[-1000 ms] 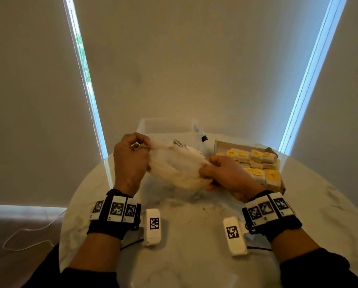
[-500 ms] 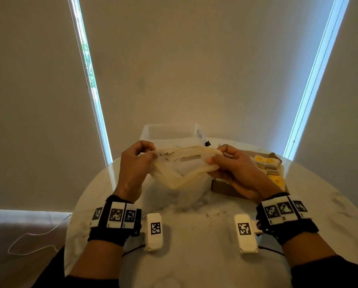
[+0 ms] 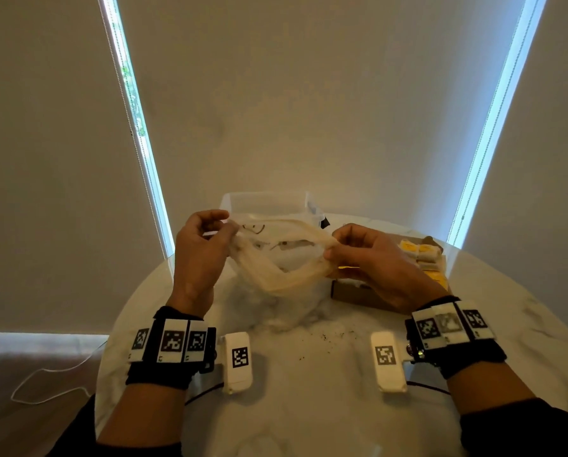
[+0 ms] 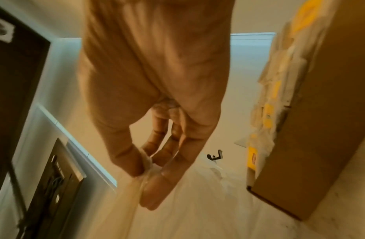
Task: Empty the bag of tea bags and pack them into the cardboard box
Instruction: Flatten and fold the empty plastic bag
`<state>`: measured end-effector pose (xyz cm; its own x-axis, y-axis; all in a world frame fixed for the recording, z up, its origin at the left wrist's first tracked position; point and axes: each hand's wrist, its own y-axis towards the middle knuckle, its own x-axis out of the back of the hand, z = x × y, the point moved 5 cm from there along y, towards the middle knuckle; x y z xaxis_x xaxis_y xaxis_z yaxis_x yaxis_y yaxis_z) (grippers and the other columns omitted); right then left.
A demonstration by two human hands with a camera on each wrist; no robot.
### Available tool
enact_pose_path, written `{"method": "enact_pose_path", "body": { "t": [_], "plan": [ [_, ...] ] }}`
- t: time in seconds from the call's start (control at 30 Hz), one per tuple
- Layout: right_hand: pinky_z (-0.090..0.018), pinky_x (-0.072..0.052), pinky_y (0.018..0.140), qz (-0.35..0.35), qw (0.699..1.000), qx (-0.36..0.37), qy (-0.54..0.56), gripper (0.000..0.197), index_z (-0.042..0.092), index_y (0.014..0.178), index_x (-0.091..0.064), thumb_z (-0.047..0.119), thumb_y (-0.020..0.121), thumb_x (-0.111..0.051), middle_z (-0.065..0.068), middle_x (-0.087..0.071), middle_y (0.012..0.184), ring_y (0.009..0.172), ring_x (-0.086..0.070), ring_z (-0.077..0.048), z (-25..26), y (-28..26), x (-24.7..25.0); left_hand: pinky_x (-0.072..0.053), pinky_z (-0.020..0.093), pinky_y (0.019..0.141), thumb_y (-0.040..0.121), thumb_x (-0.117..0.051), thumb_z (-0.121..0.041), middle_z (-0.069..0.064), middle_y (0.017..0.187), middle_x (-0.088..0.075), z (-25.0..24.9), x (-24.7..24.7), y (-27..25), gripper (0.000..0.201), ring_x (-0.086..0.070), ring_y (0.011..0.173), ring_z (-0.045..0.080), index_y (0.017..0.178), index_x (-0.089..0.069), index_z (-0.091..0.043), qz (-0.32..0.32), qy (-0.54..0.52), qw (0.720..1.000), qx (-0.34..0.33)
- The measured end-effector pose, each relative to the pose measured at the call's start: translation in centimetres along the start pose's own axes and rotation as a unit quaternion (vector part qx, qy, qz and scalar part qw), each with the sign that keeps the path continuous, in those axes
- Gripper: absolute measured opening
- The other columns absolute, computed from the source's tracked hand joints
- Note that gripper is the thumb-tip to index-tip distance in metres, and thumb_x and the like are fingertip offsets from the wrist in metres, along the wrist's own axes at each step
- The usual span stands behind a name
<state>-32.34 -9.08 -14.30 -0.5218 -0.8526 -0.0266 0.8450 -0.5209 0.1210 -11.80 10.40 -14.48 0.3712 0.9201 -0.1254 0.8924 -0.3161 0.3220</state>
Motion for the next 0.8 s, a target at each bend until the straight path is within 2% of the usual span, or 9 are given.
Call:
{"method": "enact_pose_path", "body": {
  "t": [0.1, 0.17, 0.3, 0.4, 0.5, 0.57, 0.67, 0.73, 0.8],
  "plan": [
    [-0.04, -0.067, 0.069, -0.09, 0.992, 0.046, -0.076, 0.01, 0.007, 0.102, -0.07, 0.001, 0.096, -0.073, -0.014, -0.072, 0.094, 0.085, -0.081, -0.033, 0.4, -0.2, 0.5, -0.064, 0.038, 0.092, 0.097, -0.074, -0.011, 0.005, 0.106, -0.075, -0.1, -0.1, -0.3, 0.02, -0.074, 0.102, 0.022, 0.113, -0.078, -0.024, 0.034, 0.054, 0.998, -0.011],
    [-0.041, -0.066, 0.059, -0.151, 0.975, 0.078, -0.145, 0.01, 0.015, 0.099, -0.071, 0.005, 0.098, -0.072, -0.014, -0.069, 0.091, 0.074, -0.08, -0.03, 0.7, -0.4, 1.1, -0.063, 0.034, 0.09, 0.096, -0.07, -0.001, 0.005, 0.095, -0.073, -0.4, -0.3, -0.5, 0.027, -0.072, 0.091, 0.018, 0.105, -0.08, -0.025, 0.057, 0.091, 0.994, -0.036],
    [-0.028, -0.058, 0.048, -0.2, 0.938, 0.12, -0.256, 0.016, 0.025, 0.094, -0.071, 0.009, 0.095, -0.073, -0.012, -0.068, 0.083, 0.061, -0.074, -0.023, 0.8, -0.6, 1.6, -0.051, 0.018, 0.068, 0.085, -0.064, 0.017, -0.006, 0.063, -0.046, -1.1, -0.9, -0.8, 0.04, -0.047, 0.063, 0.008, 0.088, -0.073, -0.022, 0.067, 0.14, 0.985, -0.07],
    [-0.029, -0.058, 0.049, -0.196, 0.919, 0.13, -0.317, 0.025, 0.033, 0.09, -0.066, 0.009, 0.094, -0.07, -0.009, -0.066, 0.08, 0.067, -0.073, -0.029, 0.4, -0.1, 1.4, -0.041, 0.012, 0.053, 0.08, -0.063, 0.02, -0.007, 0.058, -0.037, -1.7, -1.0, -1.0, 0.041, -0.035, 0.053, 0.006, 0.089, -0.068, -0.02, 0.028, 0.13, 0.986, -0.098],
    [-0.047, -0.065, 0.07, -0.192, 0.911, 0.131, -0.34, 0.023, 0.039, 0.093, -0.063, 0.017, 0.096, -0.066, 0.003, -0.067, 0.086, 0.082, -0.073, -0.029, -0.1, 0.3, 1.5, -0.044, 0.011, 0.054, 0.082, -0.072, 0.016, -0.004, 0.059, -0.039, -2.2, -0.5, -1.2, 0.041, -0.037, 0.05, 0.004, 0.1, -0.07, -0.021, -0.015, 0.121, 0.986, -0.111],
    [-0.051, -0.064, 0.08, -0.192, 0.915, 0.134, -0.328, 0.022, 0.039, 0.095, -0.067, 0.017, 0.098, -0.068, 0.005, -0.069, 0.092, 0.088, -0.072, -0.025, -0.2, 0.5, 1.6, -0.048, 0.014, 0.06, 0.085, -0.073, 0.012, -0.002, 0.062, -0.043, -2.2, -0.3, -1.2, 0.04, -0.04, 0.053, 0.004, 0.102, -0.07, -0.025, -0.023, 0.128, 0.986, -0.109],
    [-0.036, -0.064, 0.091, -0.135, 0.947, 0.114, -0.267, 0.023, 0.032, 0.106, -0.076, 0.01, 0.102, -0.067, 0.008, -0.072, 0.11, 0.103, -0.07, -0.014, -0.3, 0.6, 1.0, -0.053, 0.023, 0.076, 0.094, -0.061, 0.007, -0.003, 0.079, -0.055, -2.2, -0.4, -0.9, 0.039, -0.057, 0.077, 0.006, 0.108, -0.072, -0.028, 0.001, 0.132, 0.988, -0.076],
    [-0.031, -0.064, 0.092, -0.085, 0.973, 0.084, -0.197, 0.03, 0.023, 0.112, -0.079, 0.0, 0.103, -0.062, 0.006, -0.074, 0.119, 0.106, -0.073, -0.013, -0.3, 0.7, 0.4, -0.06, 0.031, 0.083, 0.099, -0.05, 0.002, 0.001, 0.1, -0.065, -2.2, -0.8, -0.7, 0.039, -0.066, 0.099, 0.018, 0.112, -0.075, -0.026, 0.038, 0.095, 0.995, -0.022],
    [-0.03, -0.065, 0.086, -0.072, 0.988, 0.062, -0.125, 0.039, 0.016, 0.112, -0.081, -0.009, 0.103, -0.052, 0.001, -0.075, 0.121, 0.105, -0.076, -0.015, -0.2, 0.5, 0.2, -0.063, 0.032, 0.079, 0.102, -0.04, 0.001, 0.006, 0.11, -0.07, -2.6, -1.2, -1.0, 0.044, -0.07, 0.103, 0.025, 0.113, -0.076, -0.021, 0.08, 0.072, 0.994, 0.026]
  ]
}}
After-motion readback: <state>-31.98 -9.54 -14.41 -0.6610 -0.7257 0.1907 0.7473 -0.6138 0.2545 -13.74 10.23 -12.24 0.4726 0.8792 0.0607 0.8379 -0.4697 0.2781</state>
